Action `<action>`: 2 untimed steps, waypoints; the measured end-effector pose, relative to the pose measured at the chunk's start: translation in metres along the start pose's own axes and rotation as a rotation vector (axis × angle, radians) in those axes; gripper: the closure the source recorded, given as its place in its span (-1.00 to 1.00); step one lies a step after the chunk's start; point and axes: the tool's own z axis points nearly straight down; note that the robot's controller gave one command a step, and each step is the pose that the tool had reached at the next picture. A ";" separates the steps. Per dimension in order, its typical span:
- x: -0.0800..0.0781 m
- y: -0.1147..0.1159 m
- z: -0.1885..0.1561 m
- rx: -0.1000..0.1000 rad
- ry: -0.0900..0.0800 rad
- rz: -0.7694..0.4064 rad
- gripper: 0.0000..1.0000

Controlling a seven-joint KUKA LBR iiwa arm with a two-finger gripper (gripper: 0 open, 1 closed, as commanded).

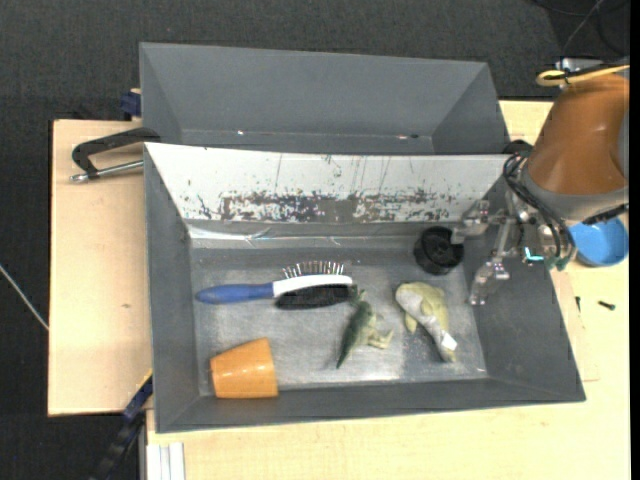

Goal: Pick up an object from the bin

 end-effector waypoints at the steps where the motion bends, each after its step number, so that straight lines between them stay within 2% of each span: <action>1: -0.013 0.027 0.041 0.004 -0.024 0.080 -1.00; 2: -0.015 0.028 0.041 0.002 -0.027 0.078 1.00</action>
Offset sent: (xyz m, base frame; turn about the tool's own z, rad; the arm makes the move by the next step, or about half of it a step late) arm 0.0102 0.0367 -0.0652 0.0898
